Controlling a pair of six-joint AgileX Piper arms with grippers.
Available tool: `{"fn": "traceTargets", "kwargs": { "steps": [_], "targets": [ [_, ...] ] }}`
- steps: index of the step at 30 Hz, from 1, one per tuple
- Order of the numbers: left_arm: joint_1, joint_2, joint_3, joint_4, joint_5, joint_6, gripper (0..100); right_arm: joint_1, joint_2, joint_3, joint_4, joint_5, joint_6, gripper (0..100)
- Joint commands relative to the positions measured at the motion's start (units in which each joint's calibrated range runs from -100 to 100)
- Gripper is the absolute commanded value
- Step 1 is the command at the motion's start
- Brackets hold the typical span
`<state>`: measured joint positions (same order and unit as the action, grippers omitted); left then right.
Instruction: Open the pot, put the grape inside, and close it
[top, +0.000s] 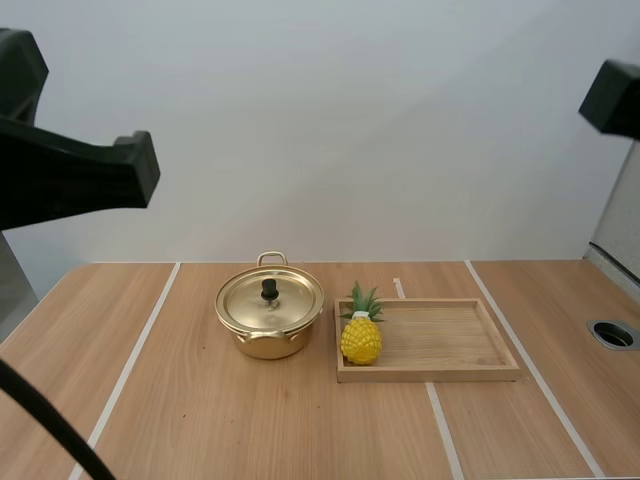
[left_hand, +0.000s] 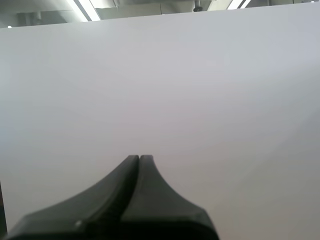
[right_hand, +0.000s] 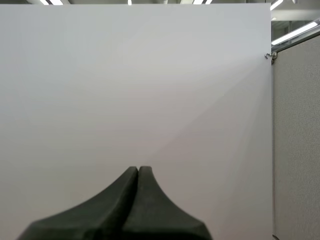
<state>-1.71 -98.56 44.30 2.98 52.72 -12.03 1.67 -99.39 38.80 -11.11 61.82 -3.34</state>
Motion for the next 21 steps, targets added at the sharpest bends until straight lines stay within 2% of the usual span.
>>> {"fn": "traceTargets", "kwargs": {
  "steps": [1,5,10,14,21],
  "targets": [
    [0.82,-1.17,4.50,1.10,-7.14,-2.97,1,-0.72,-0.61,4.60,-0.51,-5.33,1.04,0],
    [1.50,-1.44,12.26,1.10,-15.51,-3.49,1,-0.97,-0.61,11.64,-0.51,-12.22,3.11,0],
    [1.51,-1.44,23.05,1.10,-24.78,-3.63,1,-0.97,-0.61,22.36,-0.62,-23.68,3.11,0],
    [1.51,-1.44,31.95,1.10,-27.28,-7.97,1,-0.97,-0.61,32.54,-0.62,-30.84,3.11,0],
    [1.51,-1.44,43.84,1.73,-28.16,-7.24,1,-0.97,-0.61,45.78,-0.62,-30.14,3.11,0]
  ]
}}
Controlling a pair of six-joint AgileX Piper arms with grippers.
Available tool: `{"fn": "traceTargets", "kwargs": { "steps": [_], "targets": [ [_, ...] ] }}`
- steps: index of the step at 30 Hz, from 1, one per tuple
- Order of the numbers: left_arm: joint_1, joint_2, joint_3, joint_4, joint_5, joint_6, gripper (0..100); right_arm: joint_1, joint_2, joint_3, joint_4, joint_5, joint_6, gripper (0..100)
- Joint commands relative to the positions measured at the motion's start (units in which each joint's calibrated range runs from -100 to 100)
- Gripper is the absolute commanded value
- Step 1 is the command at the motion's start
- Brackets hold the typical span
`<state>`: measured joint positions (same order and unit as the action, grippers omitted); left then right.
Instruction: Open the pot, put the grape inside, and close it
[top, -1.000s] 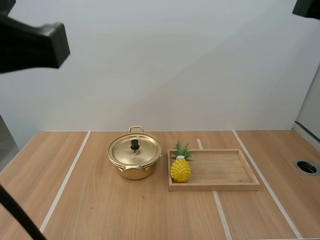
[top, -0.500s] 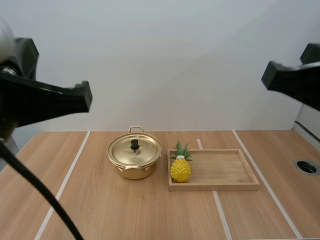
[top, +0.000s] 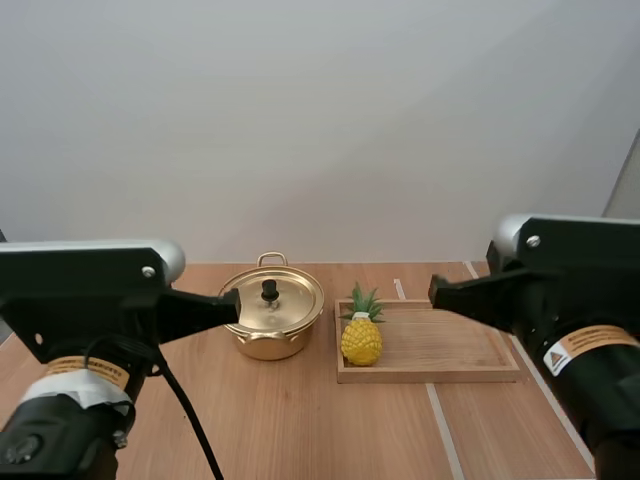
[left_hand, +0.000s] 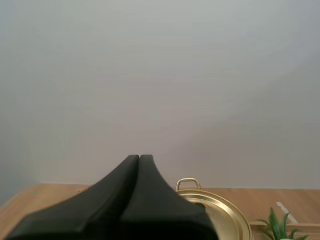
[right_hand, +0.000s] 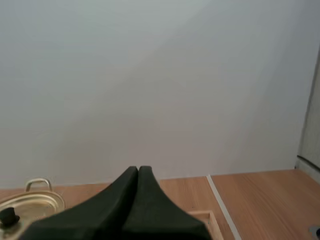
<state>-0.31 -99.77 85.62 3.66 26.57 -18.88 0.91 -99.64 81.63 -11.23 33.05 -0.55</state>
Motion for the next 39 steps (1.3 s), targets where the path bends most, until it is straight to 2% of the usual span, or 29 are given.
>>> {"fn": "traceTargets", "kwargs": {
  "steps": [1,6,10,13,17,21,23,30,39],
  "targets": [
    [0.10,-0.23,3.67,0.92,-2.54,-0.39,1,-0.22,-0.36,4.58,-0.49,-1.37,0.33,0],
    [0.10,-0.23,10.50,0.92,-2.98,-1.22,1,-0.22,-0.36,11.15,-0.49,-1.92,0.33,0],
    [0.10,-0.23,14.38,0.92,-10.38,-3.02,1,-0.22,-0.36,15.77,-0.49,-5.28,0.33,0],
    [0.10,-0.23,14.38,0.30,-6.14,-3.36,1,-0.22,-0.36,18.37,-0.49,-8.22,0.33,0],
    [0.10,-0.23,14.38,0.30,-4.37,-3.39,1,-0.22,-0.36,18.37,0.15,-5.13,0.33,0],
    [0.10,-0.23,14.38,0.06,4.03,-3.97,1,-0.36,-0.36,18.37,0.15,-1.71,0.33,0],
    [0.44,-0.23,14.38,0.06,4.05,-3.86,1,-0.36,-0.36,18.37,0.15,-1.31,0.33,0],
    [0.45,-0.23,14.38,0.06,4.57,-0.74,1,-0.36,-0.36,18.37,0.15,-1.31,0.33,0],
    [0.45,-0.23,14.38,0.06,4.07,-0.32,1,-0.36,-0.36,18.37,0.15,-1.31,0.33,0]
  ]
}}
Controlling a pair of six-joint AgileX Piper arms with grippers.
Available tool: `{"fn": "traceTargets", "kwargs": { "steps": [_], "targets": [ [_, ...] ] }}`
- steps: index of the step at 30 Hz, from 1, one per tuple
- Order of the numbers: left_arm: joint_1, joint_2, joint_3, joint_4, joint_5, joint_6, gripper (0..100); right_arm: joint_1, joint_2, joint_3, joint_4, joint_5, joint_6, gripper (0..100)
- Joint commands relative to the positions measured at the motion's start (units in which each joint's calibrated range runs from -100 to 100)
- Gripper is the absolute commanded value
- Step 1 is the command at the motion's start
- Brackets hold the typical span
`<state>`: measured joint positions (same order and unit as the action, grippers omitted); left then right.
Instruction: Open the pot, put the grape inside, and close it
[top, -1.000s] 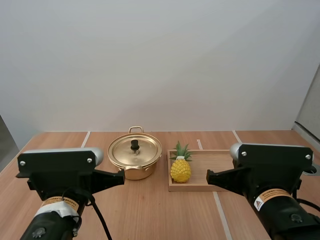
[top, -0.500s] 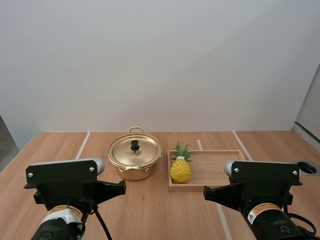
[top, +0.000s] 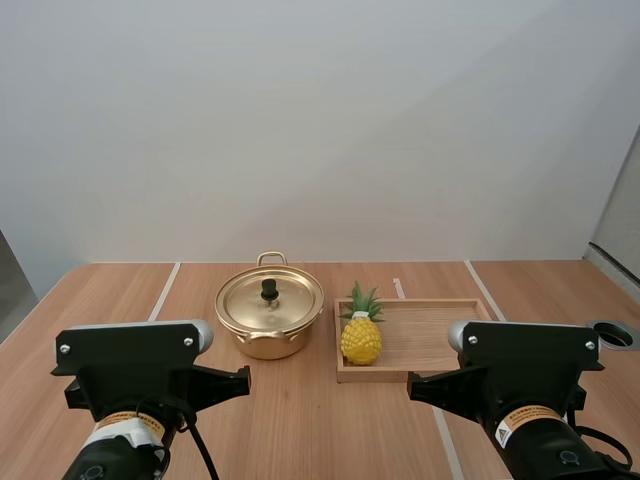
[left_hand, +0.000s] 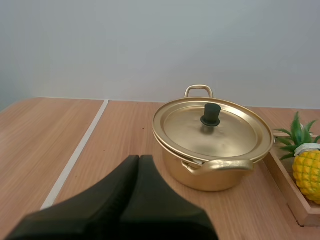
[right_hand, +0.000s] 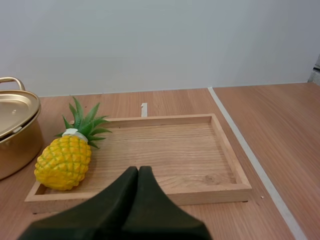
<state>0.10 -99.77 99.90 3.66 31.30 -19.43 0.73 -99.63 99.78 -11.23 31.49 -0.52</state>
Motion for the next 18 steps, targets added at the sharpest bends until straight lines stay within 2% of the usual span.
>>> {"fn": "traceTargets", "kwargs": {
  "steps": [1,18],
  "targets": [
    [0.04,-0.23,0.10,0.06,-0.66,0.23,1,-0.18,-0.37,0.22,0.15,0.24,0.30,0],
    [-0.10,-0.23,0.10,-0.16,-1.37,0.21,1,-0.18,-0.37,0.22,0.15,0.24,0.30,0]
  ]
}}
